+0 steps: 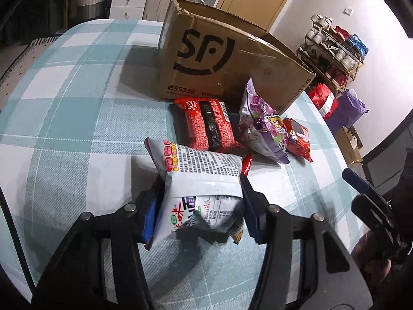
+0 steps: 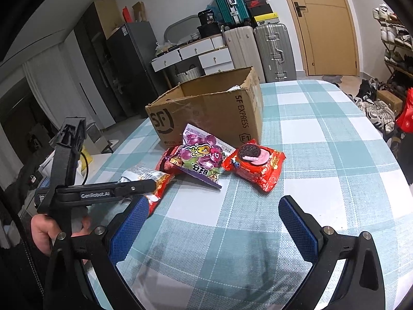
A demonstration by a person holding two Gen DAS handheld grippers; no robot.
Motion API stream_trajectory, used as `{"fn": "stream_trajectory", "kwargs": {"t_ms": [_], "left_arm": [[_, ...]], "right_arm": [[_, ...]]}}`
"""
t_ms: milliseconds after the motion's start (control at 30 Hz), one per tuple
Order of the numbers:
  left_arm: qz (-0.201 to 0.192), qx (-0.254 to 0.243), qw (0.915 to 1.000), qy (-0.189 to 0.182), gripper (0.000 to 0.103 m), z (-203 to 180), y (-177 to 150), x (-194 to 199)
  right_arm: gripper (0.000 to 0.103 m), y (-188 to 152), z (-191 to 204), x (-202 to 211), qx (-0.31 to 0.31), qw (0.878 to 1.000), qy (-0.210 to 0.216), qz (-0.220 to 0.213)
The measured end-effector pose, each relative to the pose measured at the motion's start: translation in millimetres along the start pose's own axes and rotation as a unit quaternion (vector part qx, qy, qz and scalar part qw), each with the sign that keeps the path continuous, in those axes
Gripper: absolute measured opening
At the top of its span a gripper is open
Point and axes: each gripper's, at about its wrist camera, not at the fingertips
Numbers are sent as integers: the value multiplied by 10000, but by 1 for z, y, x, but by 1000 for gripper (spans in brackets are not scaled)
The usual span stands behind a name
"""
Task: Organize snacks
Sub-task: 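Grasp the white chip bag with the left gripper while the right grasps the red Oreo packet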
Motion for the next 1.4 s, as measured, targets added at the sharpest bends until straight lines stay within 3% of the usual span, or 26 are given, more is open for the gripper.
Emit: {"fn": "stream_trajectory", "kwargs": {"t_ms": [500,733,1200,1267,1333,1400], "left_arm": [[-222,-175,9995,113,52,5,-25,42],[-303,-244,9990,228,52,9,-22,52],[-337,-183,9990,224,52,14,-17,53],[-346,-161,9990,245,52,15,-16,54],[-342,-150,9990,253,52,15,-16,55],[-337,-130,9990,256,52,16,-16,56]], "right_arm": [[102,19,-22,-36,-19,9990,-389,231],[102,37,-35,-70,-10,9966,-645,506],[101,61,-29,-110,276,9941,-754,727],[100,63,-29,-112,291,9938,-782,737],[87,63,-29,-114,239,9943,-689,778],[80,63,-32,-115,146,9947,-568,838]]}}
Point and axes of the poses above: each gripper's, at about its wrist camera, not at the fingertips, and x roughly against the way its jaws point, z to its left, y to its top, and after that the axes turned 4 degrees about -y, right-handed
